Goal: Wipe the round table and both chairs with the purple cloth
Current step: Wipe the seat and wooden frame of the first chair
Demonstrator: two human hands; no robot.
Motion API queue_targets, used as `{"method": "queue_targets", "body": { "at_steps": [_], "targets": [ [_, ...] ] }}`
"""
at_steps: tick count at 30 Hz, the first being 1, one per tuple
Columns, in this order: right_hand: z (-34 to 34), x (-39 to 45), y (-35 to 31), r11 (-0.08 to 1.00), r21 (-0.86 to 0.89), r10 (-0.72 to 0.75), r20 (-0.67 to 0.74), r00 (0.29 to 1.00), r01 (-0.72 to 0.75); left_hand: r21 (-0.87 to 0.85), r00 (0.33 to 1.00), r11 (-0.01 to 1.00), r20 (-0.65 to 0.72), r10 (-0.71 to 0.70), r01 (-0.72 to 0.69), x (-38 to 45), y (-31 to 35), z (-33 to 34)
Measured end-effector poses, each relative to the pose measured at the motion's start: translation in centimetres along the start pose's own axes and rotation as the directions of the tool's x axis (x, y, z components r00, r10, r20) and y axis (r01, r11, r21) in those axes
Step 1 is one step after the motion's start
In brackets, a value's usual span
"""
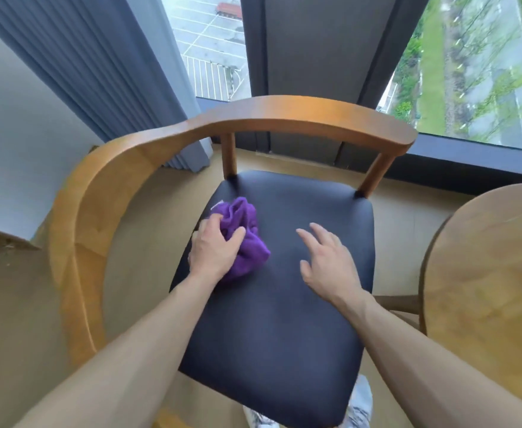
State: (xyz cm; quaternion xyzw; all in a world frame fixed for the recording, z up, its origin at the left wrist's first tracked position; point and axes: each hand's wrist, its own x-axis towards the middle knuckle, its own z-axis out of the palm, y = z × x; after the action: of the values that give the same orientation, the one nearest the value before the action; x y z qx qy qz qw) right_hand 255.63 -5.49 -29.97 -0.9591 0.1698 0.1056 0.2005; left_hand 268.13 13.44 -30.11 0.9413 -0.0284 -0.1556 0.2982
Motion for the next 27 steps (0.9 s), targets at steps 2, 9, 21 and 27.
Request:
{"method": "queue_targets", "body": {
  "at_steps": [2,9,21,27],
  "targets": [
    [1.2,1.2,0.0,0.999,-0.050,0.001,0.091,0.996,0.004,0.219,0.994,0.975,0.088,-0.060,0.040,0.3,-1.3,1.8],
    [3.8,3.8,3.4,0.979,-0.191,0.083,0.067,0.994,-0.069,0.404,0.993,0.909,-0.101,-0.067,0.103,1.0,-1.6,7.1],
    [2.7,6.9,6.9,0.983,-0.134,0.111,-0.129,0.986,-0.128,0.452,0.871,0.755,0.115,0.478,-0.474,-0.5,5.7,13.6],
    [2.3,6.9,8.4,0.979,-0.135,0.132,-0.136,0.982,-0.151,0.518,0.768,0.603,0.187,0.612,-0.606,5.5,-1.3,5.9]
  ]
}}
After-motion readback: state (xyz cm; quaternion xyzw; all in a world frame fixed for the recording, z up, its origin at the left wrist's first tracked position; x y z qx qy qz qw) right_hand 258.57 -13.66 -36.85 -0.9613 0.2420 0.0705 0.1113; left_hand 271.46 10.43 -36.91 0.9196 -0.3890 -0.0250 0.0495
